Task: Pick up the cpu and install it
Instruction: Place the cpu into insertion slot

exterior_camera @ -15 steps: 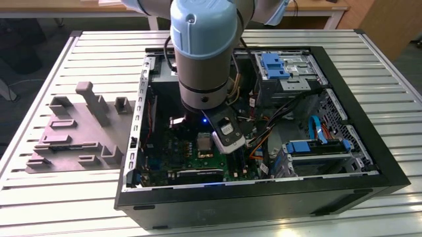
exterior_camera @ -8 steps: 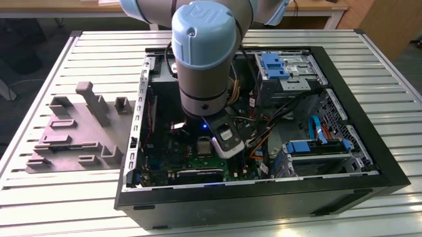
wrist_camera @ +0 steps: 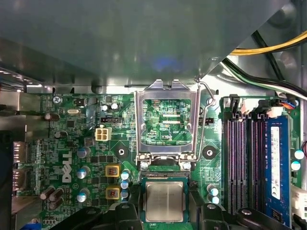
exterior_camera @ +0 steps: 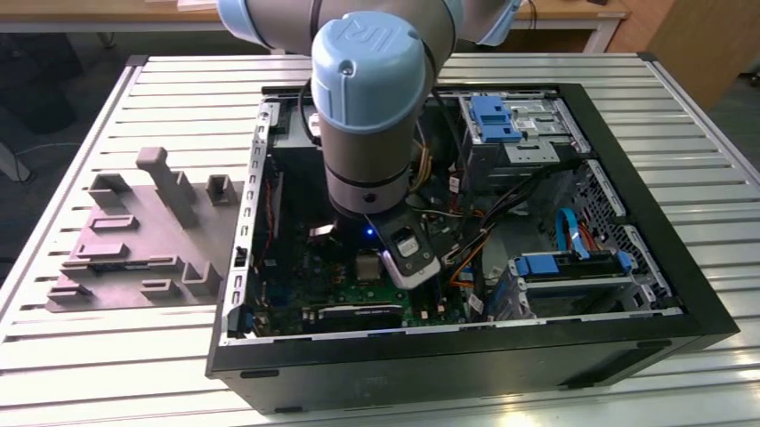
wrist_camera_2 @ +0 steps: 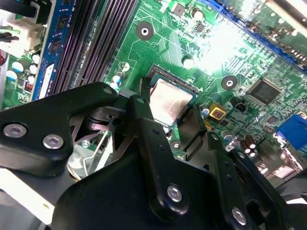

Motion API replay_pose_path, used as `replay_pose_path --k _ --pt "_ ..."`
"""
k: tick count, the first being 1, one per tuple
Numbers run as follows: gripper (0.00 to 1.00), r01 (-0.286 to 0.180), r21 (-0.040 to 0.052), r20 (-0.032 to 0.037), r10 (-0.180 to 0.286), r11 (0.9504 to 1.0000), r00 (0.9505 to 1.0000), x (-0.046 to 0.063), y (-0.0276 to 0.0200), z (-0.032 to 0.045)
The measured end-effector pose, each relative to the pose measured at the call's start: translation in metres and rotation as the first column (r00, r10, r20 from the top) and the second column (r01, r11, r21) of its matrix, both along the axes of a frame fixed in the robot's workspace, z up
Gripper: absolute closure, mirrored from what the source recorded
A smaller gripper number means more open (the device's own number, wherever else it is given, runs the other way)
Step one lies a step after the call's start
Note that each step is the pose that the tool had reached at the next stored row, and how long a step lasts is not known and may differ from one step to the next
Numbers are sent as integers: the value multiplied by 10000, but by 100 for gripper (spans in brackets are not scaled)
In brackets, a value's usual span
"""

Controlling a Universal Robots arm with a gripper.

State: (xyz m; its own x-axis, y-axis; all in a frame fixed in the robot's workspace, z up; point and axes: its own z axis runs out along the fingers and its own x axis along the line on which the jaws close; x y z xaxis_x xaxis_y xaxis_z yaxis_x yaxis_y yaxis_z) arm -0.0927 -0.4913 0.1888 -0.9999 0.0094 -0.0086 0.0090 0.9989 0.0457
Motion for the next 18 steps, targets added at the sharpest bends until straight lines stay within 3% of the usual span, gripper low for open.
replay_pose_path --k 18 --pt "53 2 -2 -2 -2 10000 10000 22 3 -20"
